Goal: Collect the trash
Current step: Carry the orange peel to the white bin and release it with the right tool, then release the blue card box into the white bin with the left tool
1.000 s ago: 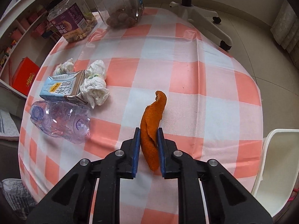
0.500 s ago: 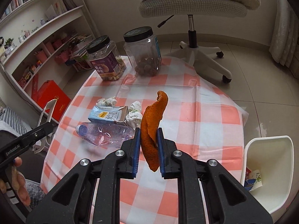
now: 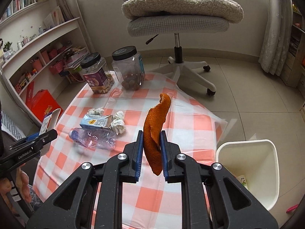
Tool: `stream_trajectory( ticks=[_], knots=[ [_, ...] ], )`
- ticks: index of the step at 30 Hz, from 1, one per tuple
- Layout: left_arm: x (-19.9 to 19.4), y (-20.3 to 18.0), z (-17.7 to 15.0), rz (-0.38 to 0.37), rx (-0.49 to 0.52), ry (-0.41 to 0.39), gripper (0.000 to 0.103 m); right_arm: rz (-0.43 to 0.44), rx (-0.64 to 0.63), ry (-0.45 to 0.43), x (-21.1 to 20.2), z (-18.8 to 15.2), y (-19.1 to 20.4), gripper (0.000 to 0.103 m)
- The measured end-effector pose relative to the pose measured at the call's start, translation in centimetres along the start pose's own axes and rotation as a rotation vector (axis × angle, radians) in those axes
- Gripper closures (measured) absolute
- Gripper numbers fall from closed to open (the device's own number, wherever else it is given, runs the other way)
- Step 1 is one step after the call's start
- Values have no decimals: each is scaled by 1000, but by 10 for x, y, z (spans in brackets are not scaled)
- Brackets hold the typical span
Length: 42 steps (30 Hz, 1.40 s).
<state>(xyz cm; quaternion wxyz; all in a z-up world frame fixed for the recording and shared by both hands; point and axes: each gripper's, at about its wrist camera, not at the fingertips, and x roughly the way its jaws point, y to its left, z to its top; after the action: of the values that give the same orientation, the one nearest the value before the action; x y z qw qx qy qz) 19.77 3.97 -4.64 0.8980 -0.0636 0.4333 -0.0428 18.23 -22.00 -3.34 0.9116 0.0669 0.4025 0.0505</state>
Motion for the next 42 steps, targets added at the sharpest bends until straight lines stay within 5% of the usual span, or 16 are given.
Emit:
stream_trajectory(
  ticks=[21, 31, 42],
  knots=[
    [18, -80, -13, -63, 126, -12, 49, -206, 253, -90, -60, -17, -144, 83],
    [21, -148, -21, -196, 197, -23, 49, -301, 340, -170, -92, -26, -189, 51],
    [36, -268, -62, -379, 300, 89, 48, -398, 449, -302, -133, -32, -229, 25]
  ],
)
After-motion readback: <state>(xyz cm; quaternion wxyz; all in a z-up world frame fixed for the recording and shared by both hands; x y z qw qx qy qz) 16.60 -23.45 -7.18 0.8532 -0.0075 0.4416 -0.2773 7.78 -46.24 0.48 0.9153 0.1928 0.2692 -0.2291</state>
